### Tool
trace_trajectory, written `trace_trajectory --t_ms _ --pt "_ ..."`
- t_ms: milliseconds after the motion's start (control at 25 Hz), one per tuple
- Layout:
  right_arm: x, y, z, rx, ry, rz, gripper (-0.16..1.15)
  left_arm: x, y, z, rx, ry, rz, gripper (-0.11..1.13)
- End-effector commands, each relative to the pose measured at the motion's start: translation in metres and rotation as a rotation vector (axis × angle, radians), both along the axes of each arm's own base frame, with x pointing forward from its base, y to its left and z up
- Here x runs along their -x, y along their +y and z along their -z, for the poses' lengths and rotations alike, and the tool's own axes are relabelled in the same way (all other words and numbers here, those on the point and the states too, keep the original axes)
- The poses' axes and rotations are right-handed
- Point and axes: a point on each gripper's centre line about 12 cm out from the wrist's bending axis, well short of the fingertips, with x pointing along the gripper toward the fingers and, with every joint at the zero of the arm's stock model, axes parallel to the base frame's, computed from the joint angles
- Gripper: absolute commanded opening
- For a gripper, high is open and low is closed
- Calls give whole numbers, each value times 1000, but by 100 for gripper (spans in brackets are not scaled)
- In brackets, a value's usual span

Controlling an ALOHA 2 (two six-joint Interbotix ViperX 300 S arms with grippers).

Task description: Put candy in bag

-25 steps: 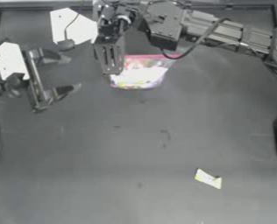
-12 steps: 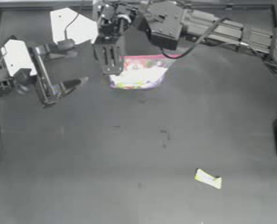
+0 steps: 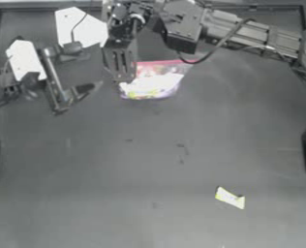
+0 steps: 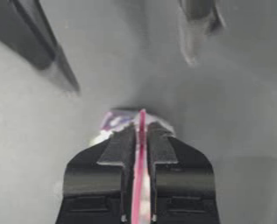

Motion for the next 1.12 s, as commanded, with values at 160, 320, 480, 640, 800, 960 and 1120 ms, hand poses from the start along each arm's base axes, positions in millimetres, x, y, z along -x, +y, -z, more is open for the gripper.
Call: trace_trajectory --t_ms 160,320,480,640,800,960,1120 --pt "5 2 -37 19 -75 0 37 -12 7 -4 -12 -18 2 102" --pt "5 1 -36 20 -76 2 37 -13 8 -3 -14 -24 1 102" --pt "5 0 -35 19 -75 3 37 -14 10 -3 -19 -35 -1 102" --pt "5 0 -34 19 -73 3 37 -15 10 -2 -25 -47 1 102" --pt "5 0 -34 17 -74 3 37 -16 11 0 -28 -53 0 102" --pt "4 0 -33 14 -75 3 37 -16 13 1 -32 -62 -4 101" --pt "4 0 -34 14 -78 3 37 -17 14 1 -35 -68 -5 101"
